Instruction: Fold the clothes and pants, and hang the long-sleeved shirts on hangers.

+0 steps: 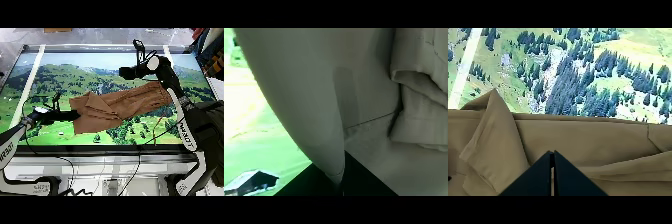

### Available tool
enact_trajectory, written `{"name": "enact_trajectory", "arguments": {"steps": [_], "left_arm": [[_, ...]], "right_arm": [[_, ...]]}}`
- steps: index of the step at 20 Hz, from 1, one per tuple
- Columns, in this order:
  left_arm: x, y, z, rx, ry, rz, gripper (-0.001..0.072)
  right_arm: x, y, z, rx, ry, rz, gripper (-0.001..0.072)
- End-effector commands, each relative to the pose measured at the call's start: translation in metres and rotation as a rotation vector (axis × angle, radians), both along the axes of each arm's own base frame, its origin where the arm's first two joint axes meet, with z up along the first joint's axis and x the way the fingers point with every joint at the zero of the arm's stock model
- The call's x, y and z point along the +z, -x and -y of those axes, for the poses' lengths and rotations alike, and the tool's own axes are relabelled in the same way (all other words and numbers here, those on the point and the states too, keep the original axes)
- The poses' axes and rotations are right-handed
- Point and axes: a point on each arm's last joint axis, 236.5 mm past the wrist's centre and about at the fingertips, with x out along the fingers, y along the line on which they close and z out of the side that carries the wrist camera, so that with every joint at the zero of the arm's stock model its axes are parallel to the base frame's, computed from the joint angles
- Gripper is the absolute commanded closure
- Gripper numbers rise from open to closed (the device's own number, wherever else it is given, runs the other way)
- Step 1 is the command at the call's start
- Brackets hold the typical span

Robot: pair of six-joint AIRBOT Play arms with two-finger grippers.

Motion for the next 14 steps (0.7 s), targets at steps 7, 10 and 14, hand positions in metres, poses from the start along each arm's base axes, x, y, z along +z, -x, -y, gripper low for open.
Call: {"name": "enact_trajectory", "arguments": {"steps": [7, 10, 14], "left_arm": [[0.120, -0.010, -0.049, -0.065, -0.186, -0.011, 0.0697], [0.186, 0.001, -0.086, -0.083, -0.375, -0.017, 0.0696], [0.239, 0.018, -0.095, -0.039, -0.398, -0.051, 0.0696]], "right_arm": [[-0.027, 0.015, 0.018, 0.095, 0.147, -0.046, 0.0683], [-0.031, 0.022, 0.016, 0.118, 0.158, -0.073, 0.0683], [-0.041, 0.047, 0.013, 0.196, 0.183, -0.152, 0.0684]]}}
